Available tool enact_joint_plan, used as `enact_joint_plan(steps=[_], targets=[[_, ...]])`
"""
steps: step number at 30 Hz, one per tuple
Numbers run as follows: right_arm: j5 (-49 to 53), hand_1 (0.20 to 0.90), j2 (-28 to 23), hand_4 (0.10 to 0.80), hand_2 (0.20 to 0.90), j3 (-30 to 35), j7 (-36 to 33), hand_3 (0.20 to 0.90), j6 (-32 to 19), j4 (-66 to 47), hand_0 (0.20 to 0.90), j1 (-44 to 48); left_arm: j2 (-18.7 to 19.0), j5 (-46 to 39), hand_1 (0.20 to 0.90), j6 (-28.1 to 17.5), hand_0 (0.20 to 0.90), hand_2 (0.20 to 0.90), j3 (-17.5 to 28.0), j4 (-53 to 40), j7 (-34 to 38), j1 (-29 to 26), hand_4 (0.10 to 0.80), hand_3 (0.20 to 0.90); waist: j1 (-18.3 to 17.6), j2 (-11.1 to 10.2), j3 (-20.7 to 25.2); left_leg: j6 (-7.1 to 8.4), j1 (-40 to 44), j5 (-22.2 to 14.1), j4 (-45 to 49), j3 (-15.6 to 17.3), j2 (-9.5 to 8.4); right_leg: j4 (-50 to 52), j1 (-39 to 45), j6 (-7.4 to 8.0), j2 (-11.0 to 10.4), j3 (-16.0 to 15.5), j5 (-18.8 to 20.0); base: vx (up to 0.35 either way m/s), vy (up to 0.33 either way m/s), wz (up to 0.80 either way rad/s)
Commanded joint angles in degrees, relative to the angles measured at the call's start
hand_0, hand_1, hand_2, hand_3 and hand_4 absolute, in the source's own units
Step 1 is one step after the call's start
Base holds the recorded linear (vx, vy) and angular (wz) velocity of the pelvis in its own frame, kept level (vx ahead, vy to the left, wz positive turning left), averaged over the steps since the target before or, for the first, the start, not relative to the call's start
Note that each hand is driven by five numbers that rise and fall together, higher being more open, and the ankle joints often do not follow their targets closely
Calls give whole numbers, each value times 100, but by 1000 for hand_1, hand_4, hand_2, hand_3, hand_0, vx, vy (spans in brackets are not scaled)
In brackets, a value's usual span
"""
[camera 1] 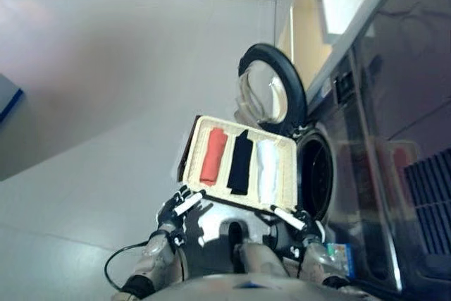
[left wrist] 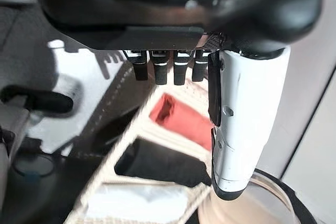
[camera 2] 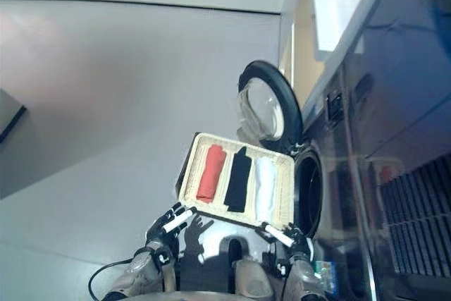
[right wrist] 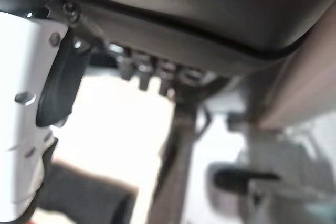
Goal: Pick up the clothes and place them into the washing machine
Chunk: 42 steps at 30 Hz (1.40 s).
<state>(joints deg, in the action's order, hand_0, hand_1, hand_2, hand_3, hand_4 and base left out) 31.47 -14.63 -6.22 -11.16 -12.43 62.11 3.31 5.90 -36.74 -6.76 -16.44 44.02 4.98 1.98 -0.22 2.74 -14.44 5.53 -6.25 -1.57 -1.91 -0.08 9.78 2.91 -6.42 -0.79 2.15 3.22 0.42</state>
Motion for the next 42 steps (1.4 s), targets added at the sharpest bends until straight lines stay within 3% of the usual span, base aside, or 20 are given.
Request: enact_joint_plan(steps=[1, 4, 5, 6, 13, 20, 24, 26, 30, 33, 38, 42], targets=[[36, 900, -98, 800, 900, 100, -109, 900, -359, -138, 900, -237, 232, -42, 900, -505, 900, 900, 133, -362, -40, -24, 800, 900, 115, -311, 477, 222, -855, 1820, -99, 124, 88, 104, 1265, 386, -159, -128, -614, 210, 140, -116], [43, 900, -91, 800, 900, 129, -79, 900, -331, -145, 900, -263, 209, -69, 900, -517, 900, 900, 107, -366, -60, -14, 800, 900, 129, -277, 530, 203, -856, 1699, 288, 251, 89, -30, 1519, 445, -353, -28, -682, 153, 158, -76], [56, 900, -89, 800, 900, 151, -54, 900, -308, -129, 900, -267, 217, -103, 900, -539, 900, 900, 87, -401, -72, -11, 800, 900, 97, -308, 558, 119, -888, 1444, 620, 368, 59, -46, 1543, 470, -453, -34, -692, 87, 161, -39], [26, 900, -82, 800, 900, 134, -38, 900, -290, -124, 900, -278, 227, -138, 900, -559, 900, 900, 79, -419, -72, 8, 800, 900, 101, -329, 593, 49, -964, 1196, 905, 279, -15, -38, 1565, 512, -578, 3, -718, 124, 187, -51], [-32, 900, 17, 800, 900, 73, -34, 900, -237, -102, 900, -10, 417, -207, 900, -635, 900, 900, 224, -596, -32, -6, 800, 900, 180, -446, 831, -267, -1044, 746, 1096, 541, -376, -61, 1431, 918, -1213, 160, -516, 131, 187, -29], [-127, 900, 112, 800, 900, 56, 19, 900, -162, -150, 900, 111, 496, -221, 900, -651, 900, 900, 333, -608, -44, 27, 800, 900, 218, -615, 972, -562, -831, 333, 1072, 746, -765, 382, 1133, 1227, -1630, 106, 464, 88, 144, -21], [-190, 900, 108, 800, 900, 37, 29, 900, -130, -187, 900, 213, 552, -287, 900, -634, 900, 900, 422, -760, -69, 78, 800, 900, 236, -573, 884, -733, -482, 151, 1012, 768, -891, 1183, 803, 1157, -1713, -189, 922, 81, 147, -13], [-210, 900, 100, 800, 900, 21, 17, 900, -127, -273, 900, 236, 584, -319, 900, -625, 900, 900, 510, -797, -55, 108, 800, 900, 232, -580, 824, -773, -320, 78, 982, 764, -942, 1262, 728, 1141, -1852, -450, 1094, 88, 83, -1], [-199, 900, 94, 800, 900, -4, -23, 900, -125, -428, 900, 301, 626, -396, 900, -646, 900, 900, 600, -867, -36, 166, 800, 900, 167, -550, 745, -676, -240, -53, 1018, 710, -831, 805, 483, 1184, -2110, -663, 1162, 64, -64, 2], [-212, 900, 89, 800, 900, -14, -64, 900, -119, -543, 900, 421, 668, -361, 900, -668, 900, 900, 609, -860, 17, 138, 800, 900, 28, -586, 573, -479, -181, -218, 1120, 517, -687, 93, 8, 1352, -2502, -532, 1481, 78, -167, 5], [-301, 900, 85, 800, 900, -20, -88, 900, -76, -677, 900, 375, 690, -323, 900, -659, 900, 900, 650, -801, 60, 101, 800, 900, -97, -683, 458, -294, -1, -332, 1125, 331, -586, -261, -217, 1523, -2633, -393, 1802, 114, -161, 17], [-388, 900, 49, 800, 900, -49, -87, 900, -70, -903, 900, 292, 705, -388, 900, -675, 900, 900, 705, -871, 80, 158, 800, 900, -137, -756, 361, -82, -27, -471, 1337, 108, -338, -187, -425, 1579, -2667, -207, 1845, 90, -234, 41]])
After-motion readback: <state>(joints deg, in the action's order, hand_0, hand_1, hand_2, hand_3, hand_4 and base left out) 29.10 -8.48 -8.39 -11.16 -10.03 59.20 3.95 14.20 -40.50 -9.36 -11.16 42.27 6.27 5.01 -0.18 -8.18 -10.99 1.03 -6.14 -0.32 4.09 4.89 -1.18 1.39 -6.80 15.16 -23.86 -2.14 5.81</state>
